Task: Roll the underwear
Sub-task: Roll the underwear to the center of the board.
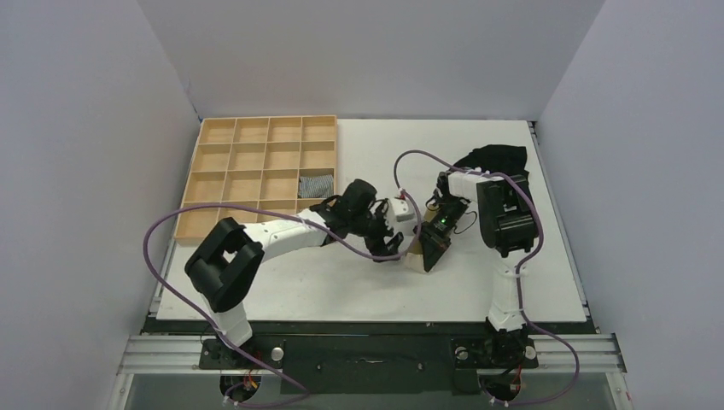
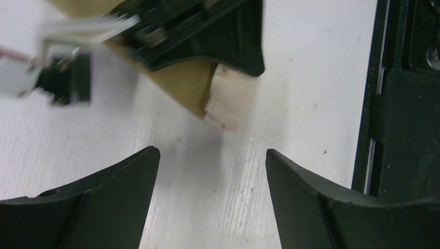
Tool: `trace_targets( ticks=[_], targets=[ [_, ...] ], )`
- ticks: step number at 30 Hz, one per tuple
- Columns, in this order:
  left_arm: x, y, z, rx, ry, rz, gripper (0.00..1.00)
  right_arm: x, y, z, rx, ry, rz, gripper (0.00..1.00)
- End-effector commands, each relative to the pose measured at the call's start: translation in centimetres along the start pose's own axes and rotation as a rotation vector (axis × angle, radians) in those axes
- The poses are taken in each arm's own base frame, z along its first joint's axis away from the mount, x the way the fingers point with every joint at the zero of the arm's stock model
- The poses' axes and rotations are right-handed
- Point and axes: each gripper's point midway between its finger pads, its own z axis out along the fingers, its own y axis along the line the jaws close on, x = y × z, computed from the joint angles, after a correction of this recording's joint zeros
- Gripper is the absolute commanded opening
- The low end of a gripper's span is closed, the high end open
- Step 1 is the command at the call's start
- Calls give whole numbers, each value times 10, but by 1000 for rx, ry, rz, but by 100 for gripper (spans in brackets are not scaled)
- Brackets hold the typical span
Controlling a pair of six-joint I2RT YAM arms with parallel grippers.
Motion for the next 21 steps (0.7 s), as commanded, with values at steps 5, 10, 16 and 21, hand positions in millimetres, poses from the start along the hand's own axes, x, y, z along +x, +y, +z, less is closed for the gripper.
trace_targets(
  ticks=[5,10,16,21],
  targets=[
    [-11,-24,28,-47,105,440,76,6,-20,2,5,41,-14,0],
    [-5,-30,47,-71,164,561,77,7,-22,2,-2,44,1,0],
    [0,-33,61,-56,214,664,78,7,-22,3,-2,45,10,0],
    [-1,-31,69,-64,236,712,78,6,-23,3,-2,47,14,0]
  ],
)
